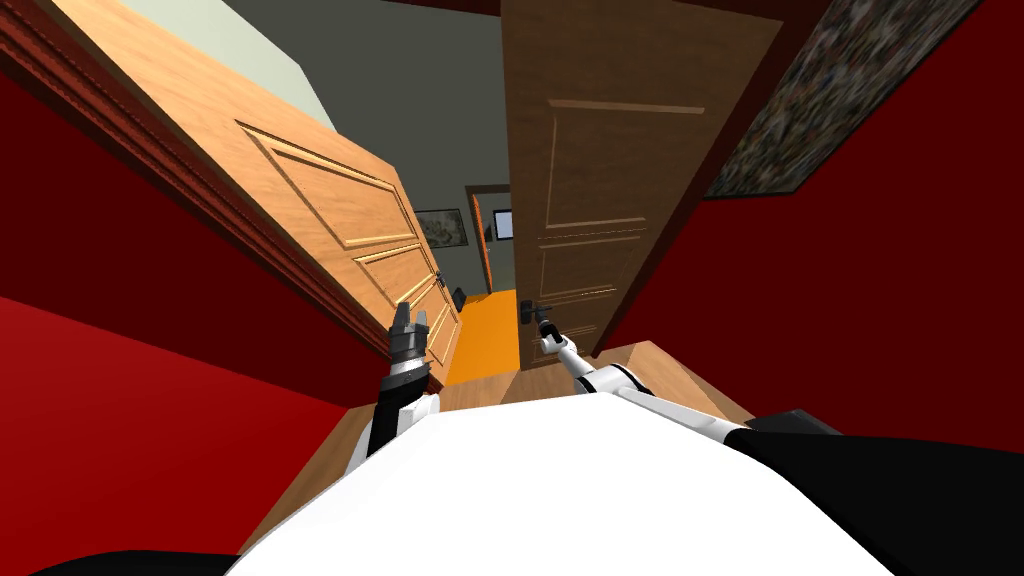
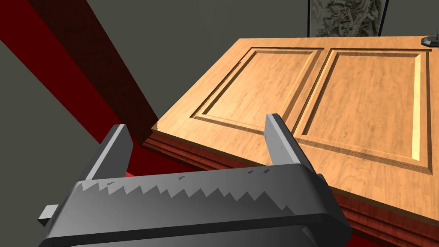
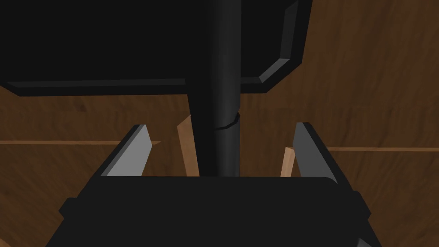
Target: Push the door open
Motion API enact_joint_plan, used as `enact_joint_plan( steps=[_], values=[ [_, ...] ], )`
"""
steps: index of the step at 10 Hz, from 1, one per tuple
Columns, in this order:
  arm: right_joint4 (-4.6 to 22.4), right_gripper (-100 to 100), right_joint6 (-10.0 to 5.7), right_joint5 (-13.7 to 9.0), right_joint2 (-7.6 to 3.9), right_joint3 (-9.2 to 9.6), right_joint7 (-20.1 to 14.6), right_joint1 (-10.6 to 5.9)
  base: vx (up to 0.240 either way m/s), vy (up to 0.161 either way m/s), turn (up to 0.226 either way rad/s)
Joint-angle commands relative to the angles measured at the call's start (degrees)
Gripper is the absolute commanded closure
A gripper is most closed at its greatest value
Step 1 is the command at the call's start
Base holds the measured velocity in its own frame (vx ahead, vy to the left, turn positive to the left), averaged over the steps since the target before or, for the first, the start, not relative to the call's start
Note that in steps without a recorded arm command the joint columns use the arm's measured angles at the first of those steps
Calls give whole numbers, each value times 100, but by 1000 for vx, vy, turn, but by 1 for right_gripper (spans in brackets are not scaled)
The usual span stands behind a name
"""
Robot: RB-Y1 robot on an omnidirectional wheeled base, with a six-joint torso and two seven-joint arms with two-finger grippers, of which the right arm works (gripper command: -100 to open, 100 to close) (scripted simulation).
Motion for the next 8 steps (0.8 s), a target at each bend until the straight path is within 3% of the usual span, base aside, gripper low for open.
enact_joint_plan(
  steps=[1,6,8],
  values=[
    [0,100,-1,0,-1,1,0,3,-11,4,-6],
    [0,100,-1,0,-1,1,0,3,-7,1,2],
    [-5,100,-12,-37,-80,-98,31,-16,122,52,-30]
  ],
)
